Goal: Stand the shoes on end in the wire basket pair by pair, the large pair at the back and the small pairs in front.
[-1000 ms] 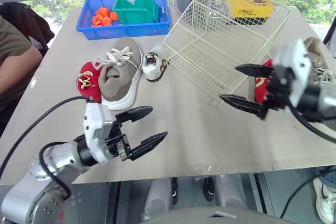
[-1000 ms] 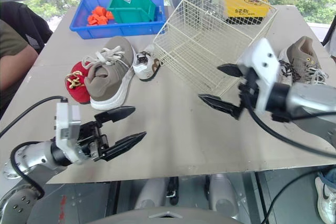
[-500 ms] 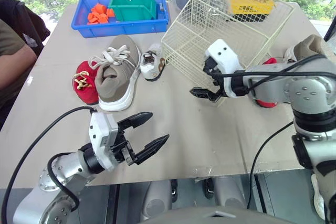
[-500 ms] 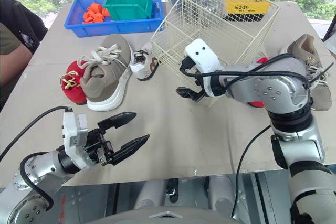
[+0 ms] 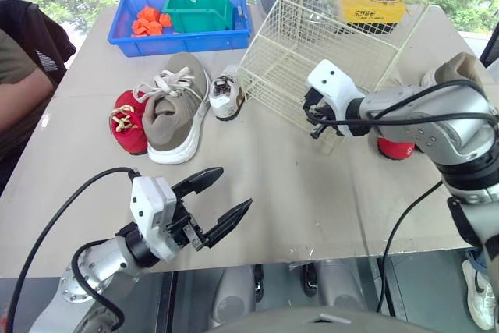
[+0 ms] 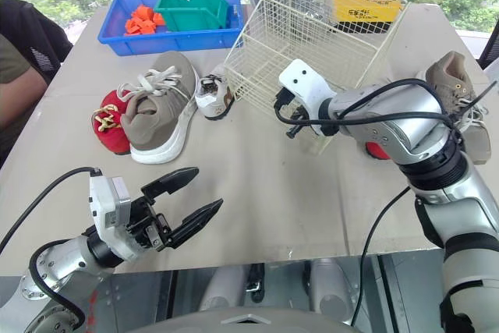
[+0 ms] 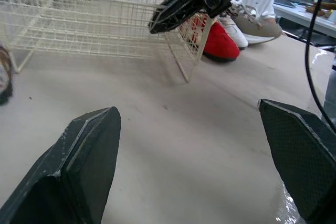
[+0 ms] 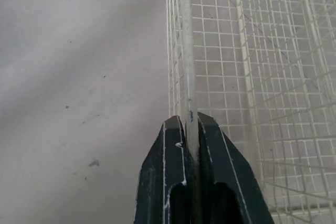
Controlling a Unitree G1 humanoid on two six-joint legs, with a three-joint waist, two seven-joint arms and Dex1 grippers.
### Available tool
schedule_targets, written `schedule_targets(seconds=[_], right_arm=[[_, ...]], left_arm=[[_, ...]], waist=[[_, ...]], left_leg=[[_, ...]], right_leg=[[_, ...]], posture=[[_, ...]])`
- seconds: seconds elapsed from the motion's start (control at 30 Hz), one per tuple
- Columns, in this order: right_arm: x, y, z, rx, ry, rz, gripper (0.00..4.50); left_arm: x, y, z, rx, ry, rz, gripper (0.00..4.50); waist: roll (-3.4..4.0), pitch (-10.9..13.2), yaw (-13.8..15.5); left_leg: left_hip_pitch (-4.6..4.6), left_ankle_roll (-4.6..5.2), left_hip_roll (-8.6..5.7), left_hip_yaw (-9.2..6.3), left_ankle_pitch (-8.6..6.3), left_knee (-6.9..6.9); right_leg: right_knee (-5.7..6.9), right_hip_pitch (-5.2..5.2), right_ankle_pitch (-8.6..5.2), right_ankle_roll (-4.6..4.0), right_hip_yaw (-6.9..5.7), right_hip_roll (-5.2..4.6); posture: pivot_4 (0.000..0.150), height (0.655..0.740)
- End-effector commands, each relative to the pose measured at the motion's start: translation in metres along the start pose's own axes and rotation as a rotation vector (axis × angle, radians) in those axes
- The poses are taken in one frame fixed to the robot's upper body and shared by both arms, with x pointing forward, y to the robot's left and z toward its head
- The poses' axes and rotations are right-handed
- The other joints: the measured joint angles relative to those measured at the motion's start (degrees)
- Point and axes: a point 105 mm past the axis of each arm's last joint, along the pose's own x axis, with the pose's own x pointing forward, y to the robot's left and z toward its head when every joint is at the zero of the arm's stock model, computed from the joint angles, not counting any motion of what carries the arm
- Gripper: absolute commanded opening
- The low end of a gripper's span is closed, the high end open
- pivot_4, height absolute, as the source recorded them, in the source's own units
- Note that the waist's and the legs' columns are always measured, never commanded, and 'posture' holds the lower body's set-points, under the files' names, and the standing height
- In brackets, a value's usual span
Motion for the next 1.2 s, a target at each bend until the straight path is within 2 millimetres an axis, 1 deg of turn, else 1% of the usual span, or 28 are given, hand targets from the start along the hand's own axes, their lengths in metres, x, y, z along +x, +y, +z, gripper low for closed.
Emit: schedule_targets(seconds=[0.03,0.1,0.2,0.23,0.33,0.47,0.5,0.67,0.73,0.9,1.03,1.2], right_arm=[[-0.014,-0.030,-0.007,-0.081,-0.046,-0.045,0.02],[-0.017,-0.027,-0.011,-0.128,-0.065,0.036,0.02],[-0.019,-0.023,-0.019,-0.272,-0.121,0.163,0.02],[-0.020,-0.024,-0.024,-0.300,-0.116,0.182,0.02],[-0.023,-0.022,-0.030,-0.361,-0.180,0.291,0.02],[-0.021,-0.026,-0.044,-0.444,-0.164,0.355,0.02],[-0.019,-0.028,-0.044,-0.448,-0.171,0.356,0.02],[-0.015,-0.022,-0.044,-0.501,-0.247,0.437,0.02],[-0.014,-0.021,-0.047,-0.535,-0.253,0.473,0.02],[-0.009,-0.020,-0.044,-0.581,-0.289,0.517,0.02],[-0.006,-0.021,-0.048,-0.626,-0.289,0.541,0.02],[-0.007,-0.021,-0.044,-0.667,-0.314,0.578,0.02]], left_arm=[[-0.001,-0.004,0.011,0.039,-0.036,-0.005,4.50],[-0.002,-0.003,0.011,0.036,-0.032,-0.007,4.50],[-0.004,-0.003,0.011,0.034,-0.026,-0.010,4.50],[-0.005,-0.003,0.011,0.034,-0.025,-0.009,4.50],[-0.006,-0.002,0.012,0.032,-0.023,-0.003,4.50],[-0.008,-0.003,0.012,0.028,-0.016,0.004,4.50],[-0.009,-0.003,0.012,0.028,-0.013,0.007,4.50],[-0.014,-0.004,0.012,0.030,0.001,0.022,4.50],[-0.019,-0.004,0.010,0.024,0.016,0.036,4.50],[-0.028,-0.004,0.006,0.029,0.044,0.059,4.50],[-0.032,-0.004,0.008,0.041,0.046,0.072,4.50],[-0.030,-0.003,0.008,0.047,0.046,0.076,4.50]], waist=[[0.01,0.01,0.31],[0.00,0.01,0.39],[0.01,0.01,0.05],[0.00,0.01,-0.08],[-0.03,-0.02,-0.58],[-0.06,-0.03,-0.63],[-0.07,-0.03,-0.62],[-0.16,-0.09,-0.86],[-0.16,-0.10,-0.88],[-0.38,-0.25,-1.64],[-0.55,-0.42,-2.25],[-0.56,-0.45,-2.29]], left_leg=[[-0.01,0.01,-0.02,0.00,0.00,0.02],[-0.01,0.03,-0.04,0.02,-0.01,0.03],[0.01,0.03,0.01,0.01,-0.02,0.01],[0.02,0.02,0.04,-0.01,-0.01,-0.01],[0.05,0.01,0.08,-0.01,-0.01,-0.04],[0.24,0.02,0.11,0.02,-0.01,0.00],[0.30,0.02,0.11,0.02,-0.01,0.02],[0.96,0.00,0.16,0.04,-0.05,-0.04],[1.00,0.00,0.19,0.06,-0.05,-0.04],[1.03,-0.04,0.24,0.11,-0.07,-0.05],[1.05,-0.26,0.26,0.12,-0.19,-0.05],[1.08,-0.28,0.31,0.18,-0.20,-0.05]], right_leg=[[-0.03,0.00,0.00,0.00,0.00,-0.01],[-0.07,-0.01,-0.01,0.01,0.02,-0.03],[-0.07,0.00,-0.01,0.02,0.05,0.07],[-0.06,0.00,-0.01,0.02,0.03,0.12],[-0.06,0.01,-0.02,0.02,0.02,0.19],[-0.06,0.15,-0.02,0.04,0.06,0.19],[-0.06,0.21,-0.03,0.04,0.06,0.19],[-0.07,0.71,-0.16,0.23,0.07,0.13],[-0.06,0.72,-0.16,0.23,0.07,0.11],[-0.06,0.72,-0.03,0.02,0.06,0.07],[-0.06,0.72,0.00,-0.03,0.05,0.04],[-0.06,0.72,0.03,-0.08,0.04,0.04]], posture=[[0.150,0.7400],[0.150,0.7400],[0.150,0.7400],[0.150,0.7400],[0.150,0.7400],[0.150,0.7400],[0.150,0.7400],[0.150,0.7400],[0.150,0.7400],[0.150,0.7400],[0.150,0.7400],[0.150,0.7400]])
